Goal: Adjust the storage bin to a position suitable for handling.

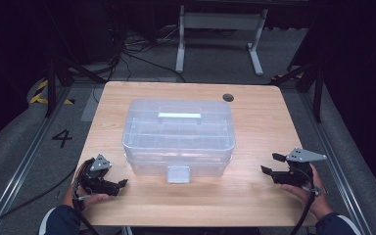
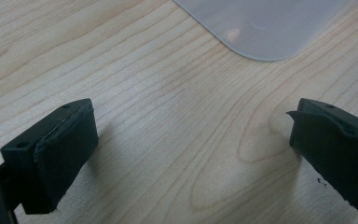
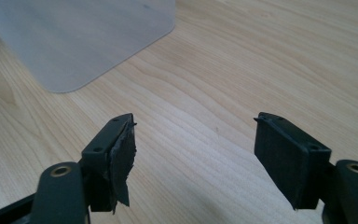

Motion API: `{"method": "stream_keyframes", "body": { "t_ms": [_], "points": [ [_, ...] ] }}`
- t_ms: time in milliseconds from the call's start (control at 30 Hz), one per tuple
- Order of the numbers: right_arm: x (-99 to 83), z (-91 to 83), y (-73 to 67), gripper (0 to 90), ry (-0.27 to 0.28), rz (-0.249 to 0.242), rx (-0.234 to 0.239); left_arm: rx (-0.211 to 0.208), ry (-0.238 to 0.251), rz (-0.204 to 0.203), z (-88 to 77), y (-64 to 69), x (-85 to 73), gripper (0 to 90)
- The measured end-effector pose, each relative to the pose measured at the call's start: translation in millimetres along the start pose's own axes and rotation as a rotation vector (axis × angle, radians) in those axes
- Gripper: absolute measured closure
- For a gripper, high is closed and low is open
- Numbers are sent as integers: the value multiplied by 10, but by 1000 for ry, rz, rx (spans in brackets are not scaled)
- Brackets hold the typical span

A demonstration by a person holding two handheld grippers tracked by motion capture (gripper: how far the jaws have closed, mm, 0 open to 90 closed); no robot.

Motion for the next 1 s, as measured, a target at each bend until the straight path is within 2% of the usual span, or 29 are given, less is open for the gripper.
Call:
{"method": "stream_keyframes", "body": {
  "t_ms": [700,1000],
  "points": [
    [645,-127,-70,328,78,-112,9,5,0,2,-3,-1,-1,17],
    [892,-121,-117,331,114,-130,31,5,0,2,-3,-1,-1,17]
  ]
}}
Point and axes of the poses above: each handheld gripper's, and its own axes: z roughly forward along the jaws, x roughly out of its top, y roughly to its right, the point moved 3 cm from there along z, roughly forward along the jaws
